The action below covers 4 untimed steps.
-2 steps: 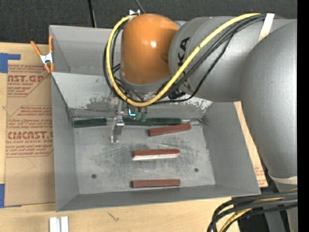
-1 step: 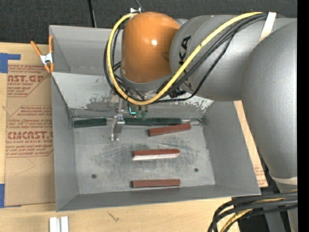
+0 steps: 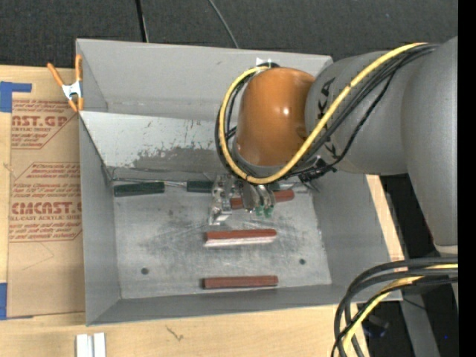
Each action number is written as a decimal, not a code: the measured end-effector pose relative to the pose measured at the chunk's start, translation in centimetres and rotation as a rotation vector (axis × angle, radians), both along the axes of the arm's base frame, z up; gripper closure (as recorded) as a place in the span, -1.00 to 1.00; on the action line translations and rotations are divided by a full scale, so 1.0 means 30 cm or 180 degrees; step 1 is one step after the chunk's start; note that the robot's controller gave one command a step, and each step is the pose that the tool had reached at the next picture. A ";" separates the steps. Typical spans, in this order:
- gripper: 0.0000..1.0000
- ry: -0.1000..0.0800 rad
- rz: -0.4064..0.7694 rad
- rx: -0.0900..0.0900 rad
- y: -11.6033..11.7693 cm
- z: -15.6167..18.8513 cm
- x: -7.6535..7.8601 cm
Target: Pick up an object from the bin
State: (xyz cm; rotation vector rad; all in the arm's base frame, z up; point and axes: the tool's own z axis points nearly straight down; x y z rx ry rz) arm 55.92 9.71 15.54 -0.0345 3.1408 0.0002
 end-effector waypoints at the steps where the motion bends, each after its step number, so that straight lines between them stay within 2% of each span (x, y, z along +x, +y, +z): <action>1: -1.00 -0.0001 0.0003 0.0004 0.002 0.000 0.000; 2: -1.00 -0.0001 0.0003 0.0004 0.002 0.000 0.000; 3: 1.00 -0.0011 0.0240 0.0003 -0.108 -0.249 -0.064; 4: 1.00 -0.0011 0.0240 0.0004 -0.108 -0.249 -0.064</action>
Offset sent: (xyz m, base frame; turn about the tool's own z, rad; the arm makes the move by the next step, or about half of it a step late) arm 0.0000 0.0000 0.0000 0.0000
